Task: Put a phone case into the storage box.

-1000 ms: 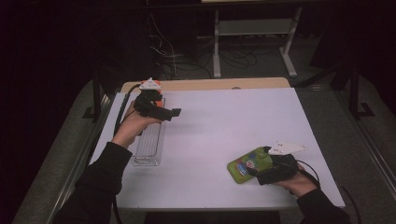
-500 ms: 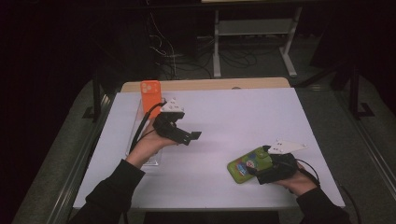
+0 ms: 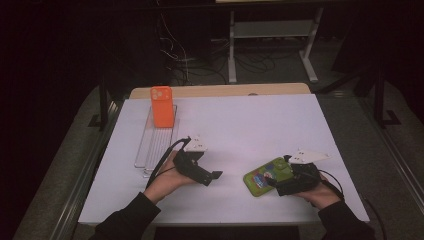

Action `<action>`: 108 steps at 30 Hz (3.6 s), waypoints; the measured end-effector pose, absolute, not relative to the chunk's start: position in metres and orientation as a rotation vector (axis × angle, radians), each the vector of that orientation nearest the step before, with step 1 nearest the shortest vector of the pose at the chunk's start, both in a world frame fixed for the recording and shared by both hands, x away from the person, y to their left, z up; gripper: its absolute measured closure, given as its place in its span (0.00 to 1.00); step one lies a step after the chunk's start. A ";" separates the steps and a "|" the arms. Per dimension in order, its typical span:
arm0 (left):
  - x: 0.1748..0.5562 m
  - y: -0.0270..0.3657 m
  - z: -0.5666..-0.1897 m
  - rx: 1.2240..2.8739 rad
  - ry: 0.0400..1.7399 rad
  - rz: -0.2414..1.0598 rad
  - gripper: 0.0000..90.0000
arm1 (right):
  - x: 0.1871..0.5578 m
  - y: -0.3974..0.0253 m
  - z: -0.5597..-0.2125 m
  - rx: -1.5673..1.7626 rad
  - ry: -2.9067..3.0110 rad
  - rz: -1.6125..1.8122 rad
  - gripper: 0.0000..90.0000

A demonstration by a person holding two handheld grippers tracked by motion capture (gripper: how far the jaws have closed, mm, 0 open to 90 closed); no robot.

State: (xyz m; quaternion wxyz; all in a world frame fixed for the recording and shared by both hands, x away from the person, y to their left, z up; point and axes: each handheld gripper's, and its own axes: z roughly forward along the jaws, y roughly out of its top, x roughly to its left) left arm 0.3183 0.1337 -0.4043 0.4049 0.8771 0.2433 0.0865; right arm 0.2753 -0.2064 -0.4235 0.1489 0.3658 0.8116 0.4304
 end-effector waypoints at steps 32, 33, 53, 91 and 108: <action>0.319 0.138 -0.425 2.248 0.621 0.208 0.00 | 0.268 -0.245 -0.433 1.354 2.342 0.910 0.98; 0.319 0.138 -0.425 2.249 0.621 0.205 0.00 | 0.268 -0.245 -0.433 1.356 2.343 0.906 0.98; 0.318 0.137 -0.426 2.257 0.619 0.194 0.00 | 0.298 -0.224 -0.438 1.341 2.364 0.928 0.98; 0.320 0.138 -0.427 2.261 0.635 0.142 0.00 | 0.361 -0.109 -0.441 1.093 2.555 0.982 0.98; 0.321 0.138 -0.429 2.244 0.638 0.137 0.00 | 0.339 -0.169 -0.417 1.162 2.500 1.106 0.52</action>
